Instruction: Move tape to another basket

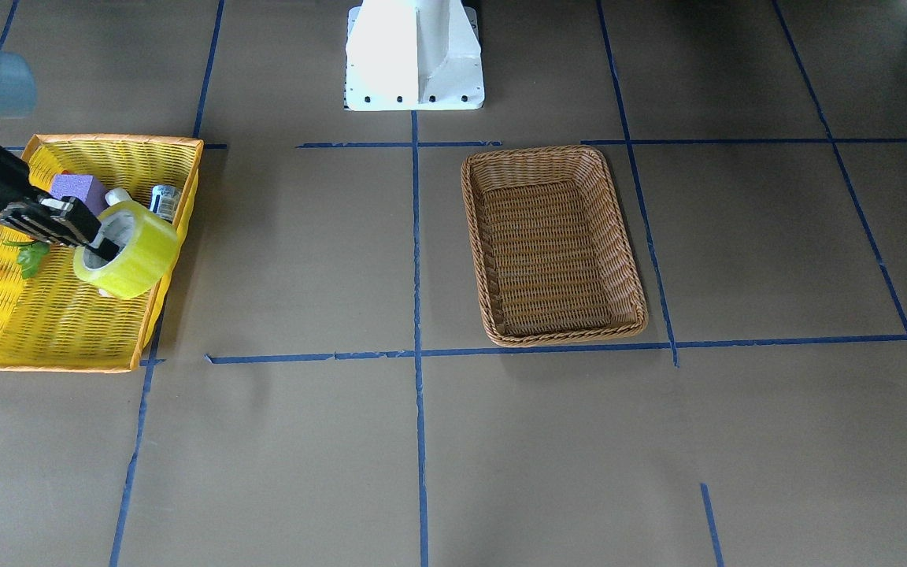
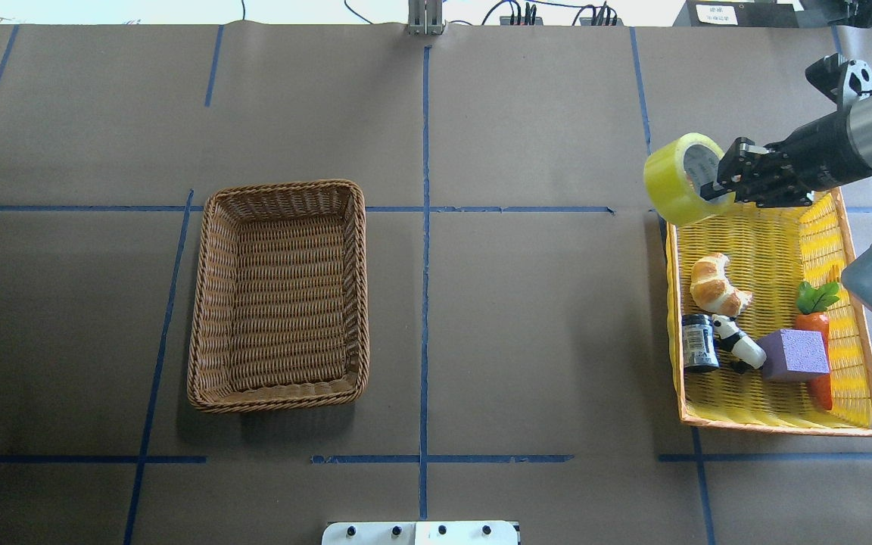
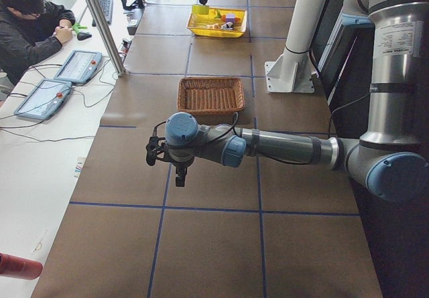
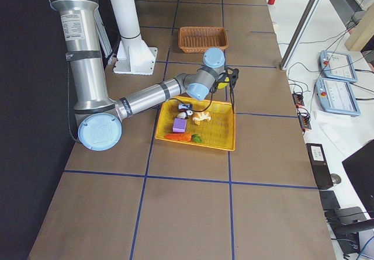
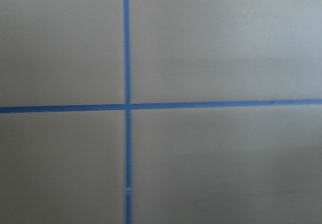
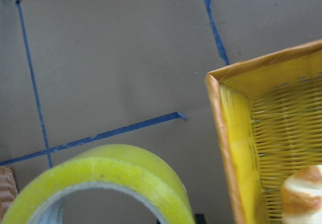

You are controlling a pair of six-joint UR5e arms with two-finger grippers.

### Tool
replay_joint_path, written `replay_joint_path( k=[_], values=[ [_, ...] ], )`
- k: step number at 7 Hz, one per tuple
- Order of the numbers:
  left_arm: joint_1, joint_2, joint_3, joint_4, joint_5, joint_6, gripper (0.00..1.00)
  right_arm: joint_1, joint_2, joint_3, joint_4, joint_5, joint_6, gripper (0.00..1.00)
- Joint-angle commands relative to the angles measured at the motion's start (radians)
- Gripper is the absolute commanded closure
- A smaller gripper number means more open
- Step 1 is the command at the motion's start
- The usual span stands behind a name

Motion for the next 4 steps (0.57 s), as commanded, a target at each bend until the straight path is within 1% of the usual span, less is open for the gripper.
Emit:
replay_joint_path(
  k=[1,2,3,4],
  values=[
    [0.160,0.001,-0.001,-0.316,-0.015,-0.457,0.00,-0.124,0.014,0.014,0.208,-0.128,0.277,1.00],
    [0.262,0.003,0.002,-0.496,-0.010,-0.700,0.00,-0.183,0.015,0.041,0.234,-0.187,0.335,1.00],
    [0.332,-0.002,-0.004,-0.691,-0.004,-0.928,0.00,-0.243,0.014,0.078,0.236,-0.259,0.372,1.00],
    [0.372,-0.022,-0.006,-0.855,0.001,-1.132,0.00,-0.279,0.015,0.116,0.236,-0.289,0.418,1.00]
  ],
)
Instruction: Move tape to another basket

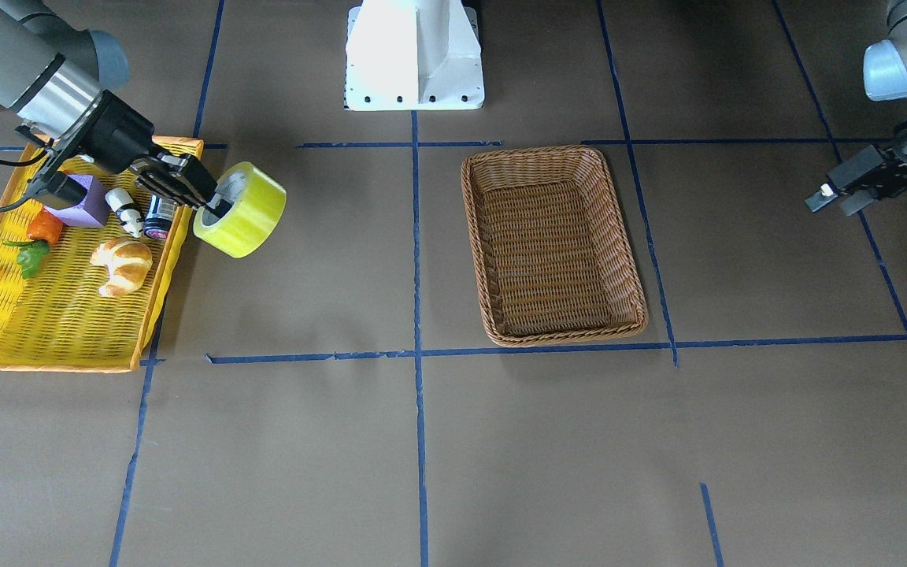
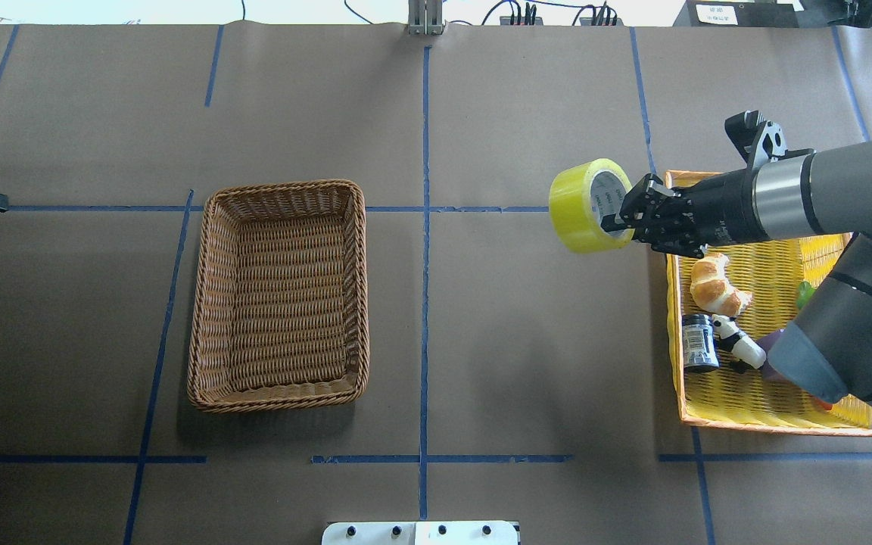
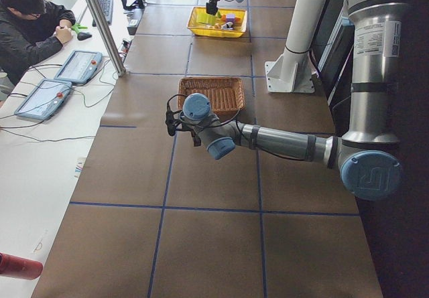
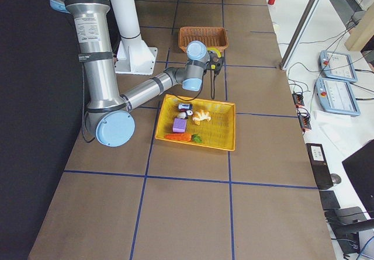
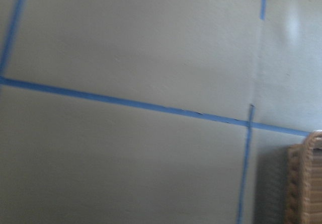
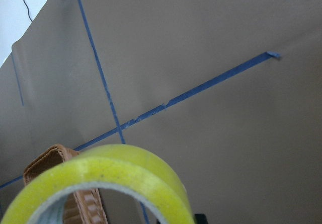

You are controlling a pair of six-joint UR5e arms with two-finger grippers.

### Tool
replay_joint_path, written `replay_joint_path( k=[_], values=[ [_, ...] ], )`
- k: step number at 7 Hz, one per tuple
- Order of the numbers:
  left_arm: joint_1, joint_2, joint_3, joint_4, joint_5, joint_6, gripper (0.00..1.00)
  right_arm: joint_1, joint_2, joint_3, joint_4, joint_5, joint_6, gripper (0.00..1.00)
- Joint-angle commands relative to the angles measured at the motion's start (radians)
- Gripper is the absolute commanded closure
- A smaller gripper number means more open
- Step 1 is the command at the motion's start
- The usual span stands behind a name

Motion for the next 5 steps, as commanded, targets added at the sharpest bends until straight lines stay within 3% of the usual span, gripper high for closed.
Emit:
replay_joint_path(
  k=[1,2,5],
  values=[
    [0.079,-0.076,-0.004,-0.313,0.006,-0.458,0.00,-0.079,0.001,0.090,0.015,-0.060,0.085,1.00],
    [0.092,-0.127,-0.016,-0.379,0.023,-0.607,0.00,-0.117,0.009,0.093,0.104,-0.064,0.092,1.00],
    [0.266,-0.200,-0.171,-0.549,0.313,-1.022,0.00,-0.200,0.032,0.093,0.365,-0.109,0.202,0.99]
  ],
)
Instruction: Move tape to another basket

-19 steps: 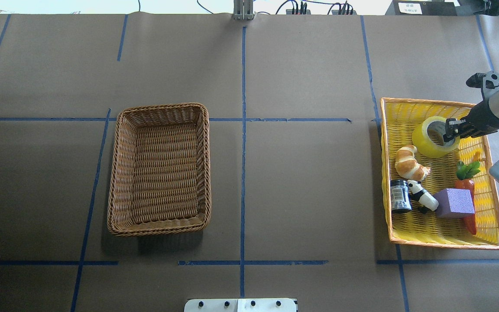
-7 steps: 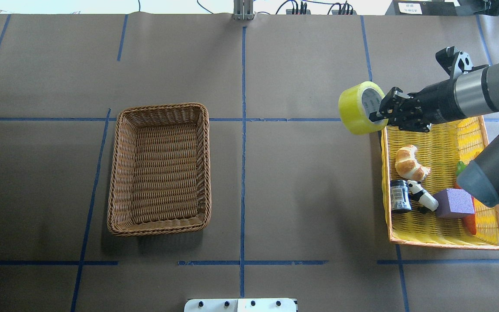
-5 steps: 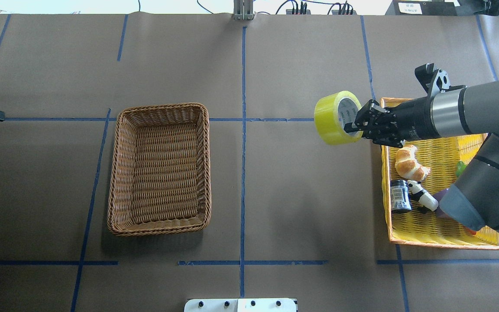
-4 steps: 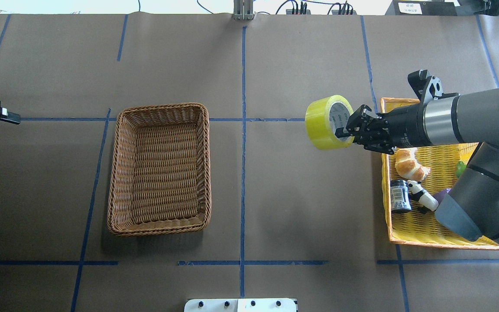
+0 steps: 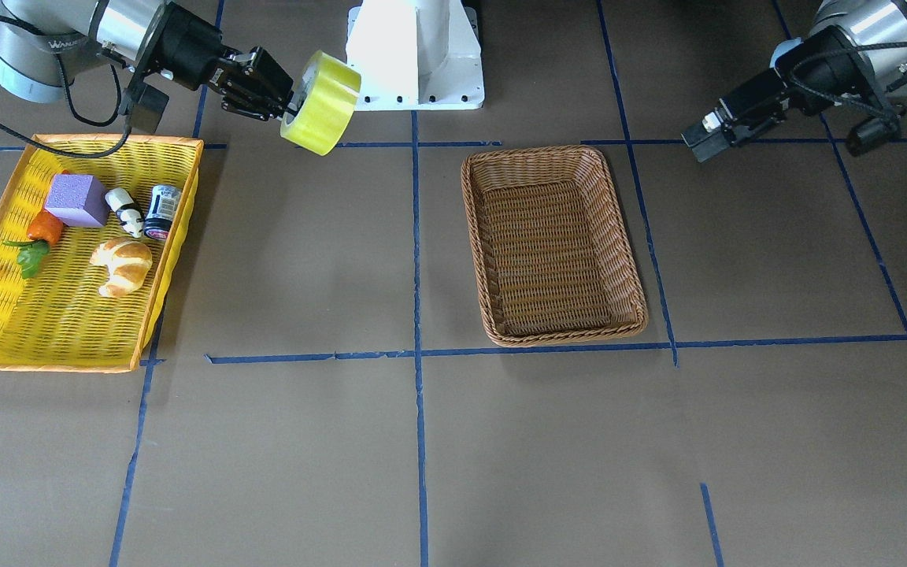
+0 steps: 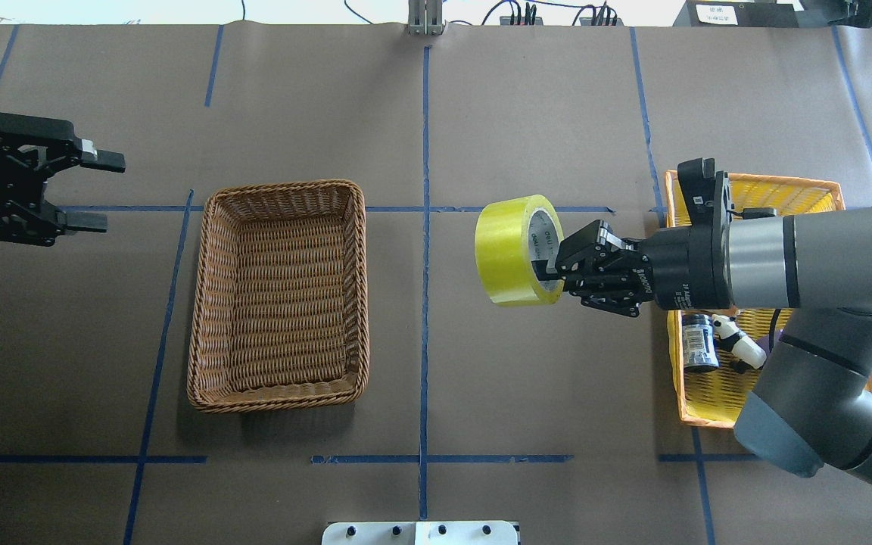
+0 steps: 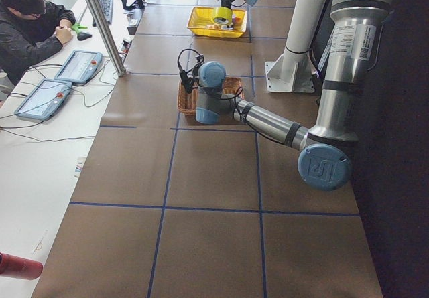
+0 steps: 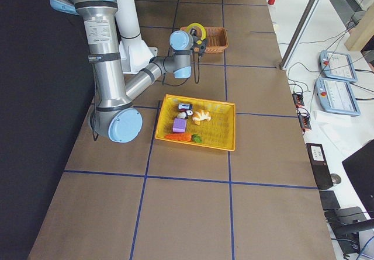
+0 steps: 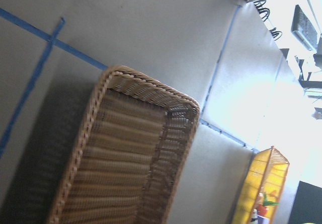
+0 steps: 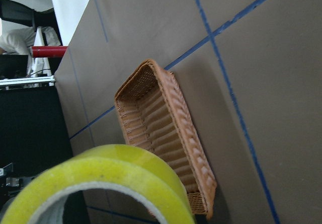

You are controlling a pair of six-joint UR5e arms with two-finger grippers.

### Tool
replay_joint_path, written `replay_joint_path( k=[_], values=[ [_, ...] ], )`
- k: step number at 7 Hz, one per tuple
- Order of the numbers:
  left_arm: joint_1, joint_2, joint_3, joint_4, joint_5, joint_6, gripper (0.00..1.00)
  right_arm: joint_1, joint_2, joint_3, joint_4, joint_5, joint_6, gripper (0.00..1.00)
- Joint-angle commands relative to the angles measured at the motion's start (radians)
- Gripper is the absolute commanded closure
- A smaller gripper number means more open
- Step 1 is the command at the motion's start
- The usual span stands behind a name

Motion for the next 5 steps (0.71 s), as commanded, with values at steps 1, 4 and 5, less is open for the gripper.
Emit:
replay_joint_path(
  k=[1,4,5],
  values=[
    [0.151,-0.117,-0.063,-0.121,0.213,-0.304,0.00,-0.064,0.052,-0.001,0.143,-0.020,0.076,0.99],
    [0.329,-0.174,-0.104,-0.159,0.392,-0.350,0.00,-0.136,0.127,0.000,0.145,-0.020,0.130,0.99],
    [0.346,-0.197,-0.104,-0.159,0.392,-0.350,0.00,-0.149,0.128,0.000,0.145,-0.020,0.127,0.99]
  ],
)
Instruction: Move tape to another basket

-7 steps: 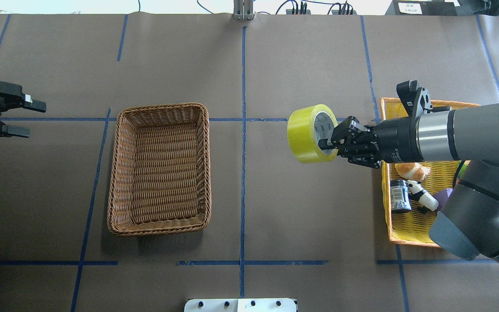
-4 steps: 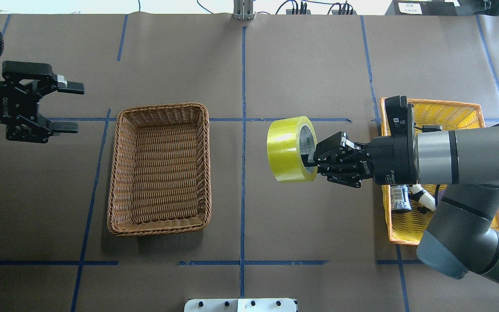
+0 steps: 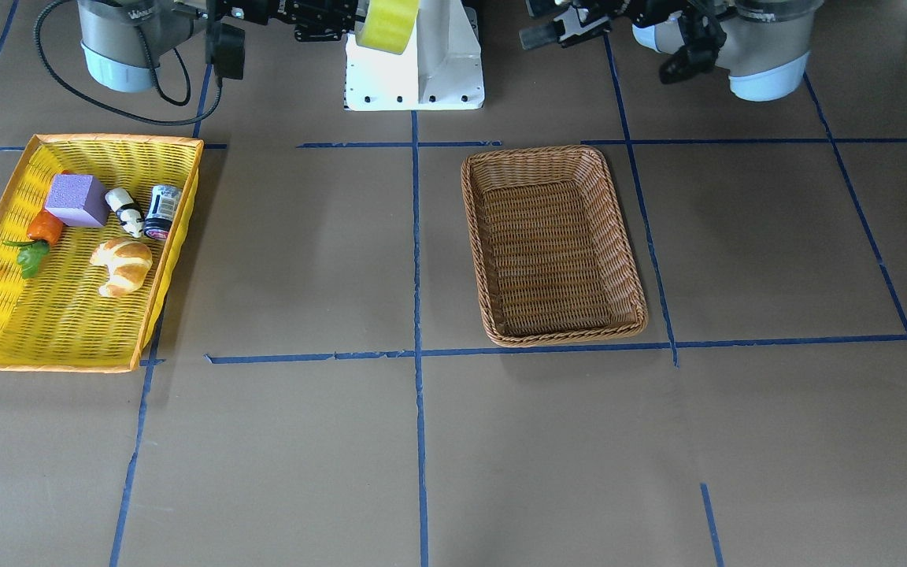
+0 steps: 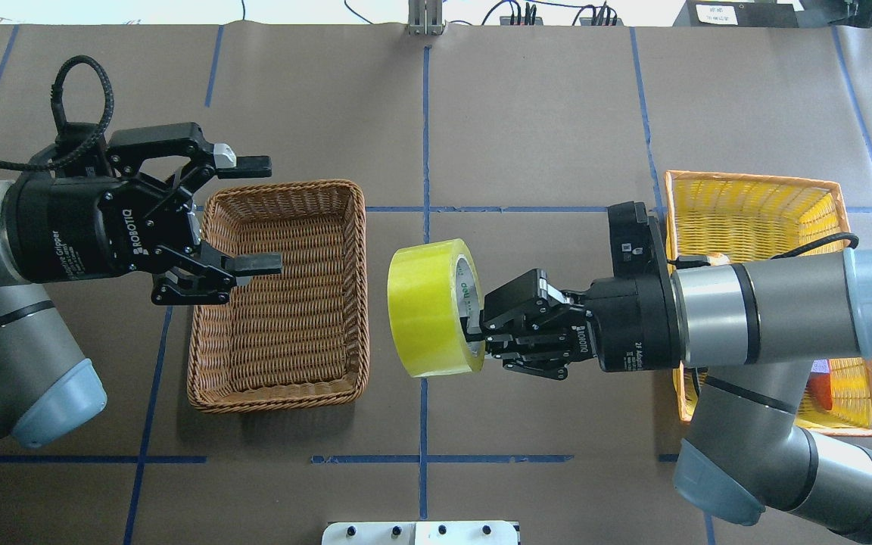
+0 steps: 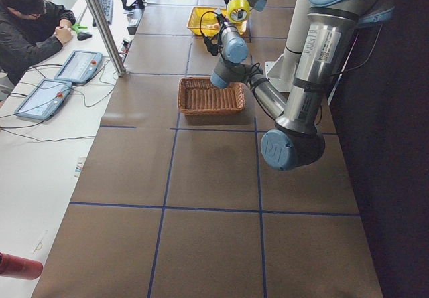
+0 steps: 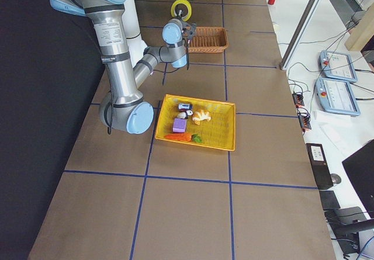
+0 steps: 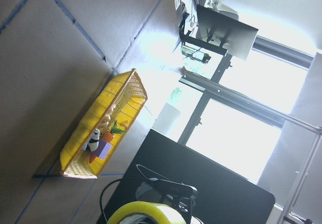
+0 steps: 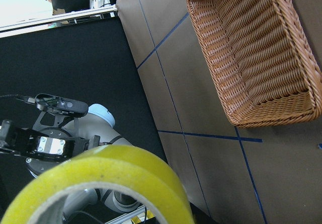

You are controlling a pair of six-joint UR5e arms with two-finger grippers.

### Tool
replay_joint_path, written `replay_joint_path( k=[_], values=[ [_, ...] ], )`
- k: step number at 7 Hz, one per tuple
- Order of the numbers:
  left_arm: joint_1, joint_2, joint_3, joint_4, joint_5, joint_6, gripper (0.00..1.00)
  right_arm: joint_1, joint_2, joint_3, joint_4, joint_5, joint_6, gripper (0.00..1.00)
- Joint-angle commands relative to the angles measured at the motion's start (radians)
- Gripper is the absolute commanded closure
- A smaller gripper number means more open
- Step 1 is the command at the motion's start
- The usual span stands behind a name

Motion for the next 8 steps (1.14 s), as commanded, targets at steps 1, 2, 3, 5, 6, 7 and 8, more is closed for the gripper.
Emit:
replay_joint_path(
  k=[1,2,3,5,6,7,8],
  values=[
    [0.054,-0.044,-0.003,-0.002,0.012,-0.002,0.00,-0.024,0.006,-0.002,0.001,0.000,-0.002,0.99],
    [0.082,-0.061,-0.001,-0.002,0.012,-0.001,0.00,-0.026,0.022,-0.008,0.001,-0.003,-0.002,0.99],
    [0.112,-0.084,-0.001,0.001,0.015,-0.001,0.00,-0.035,0.047,-0.016,-0.001,-0.012,-0.002,0.99],
    [0.133,-0.087,-0.001,0.004,0.016,0.001,0.00,-0.081,0.055,-0.022,-0.002,-0.055,-0.002,0.99],
    [0.134,-0.087,-0.001,0.004,0.021,0.001,0.00,-0.086,0.055,-0.022,-0.004,-0.061,-0.002,0.99],
    [0.143,-0.094,-0.001,0.005,0.024,0.001,0.00,-0.092,0.059,-0.028,-0.005,-0.072,-0.002,0.99],
    [0.149,-0.095,-0.001,0.008,0.028,0.002,0.00,-0.107,0.091,-0.045,-0.007,-0.089,0.000,0.99]
  ],
)
